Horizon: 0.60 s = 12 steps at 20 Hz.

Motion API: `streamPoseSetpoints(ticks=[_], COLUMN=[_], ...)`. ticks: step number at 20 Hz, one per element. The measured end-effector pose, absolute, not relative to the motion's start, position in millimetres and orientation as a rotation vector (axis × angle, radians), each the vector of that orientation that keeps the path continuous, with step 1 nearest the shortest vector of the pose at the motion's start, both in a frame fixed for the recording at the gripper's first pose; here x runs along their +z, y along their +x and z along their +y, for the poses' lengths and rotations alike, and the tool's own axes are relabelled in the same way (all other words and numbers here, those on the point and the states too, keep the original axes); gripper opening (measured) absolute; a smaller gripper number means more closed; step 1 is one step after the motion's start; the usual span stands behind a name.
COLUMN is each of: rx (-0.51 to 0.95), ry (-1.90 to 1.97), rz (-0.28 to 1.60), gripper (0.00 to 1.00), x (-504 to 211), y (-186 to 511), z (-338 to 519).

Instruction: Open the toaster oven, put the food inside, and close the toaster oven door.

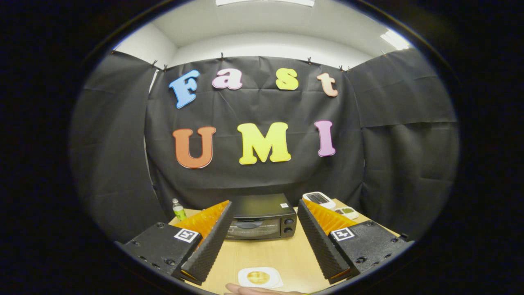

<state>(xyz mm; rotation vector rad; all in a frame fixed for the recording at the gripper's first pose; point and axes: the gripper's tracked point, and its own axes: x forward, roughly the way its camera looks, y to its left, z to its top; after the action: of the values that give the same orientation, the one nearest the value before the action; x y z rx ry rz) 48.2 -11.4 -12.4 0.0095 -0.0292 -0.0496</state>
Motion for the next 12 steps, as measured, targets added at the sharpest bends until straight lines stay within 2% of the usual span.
streamPoseSetpoints(ticks=[12], rx=[0.0], ry=[0.008], rz=[0.07], gripper=[1.0], x=[-76], y=[182], z=[1])
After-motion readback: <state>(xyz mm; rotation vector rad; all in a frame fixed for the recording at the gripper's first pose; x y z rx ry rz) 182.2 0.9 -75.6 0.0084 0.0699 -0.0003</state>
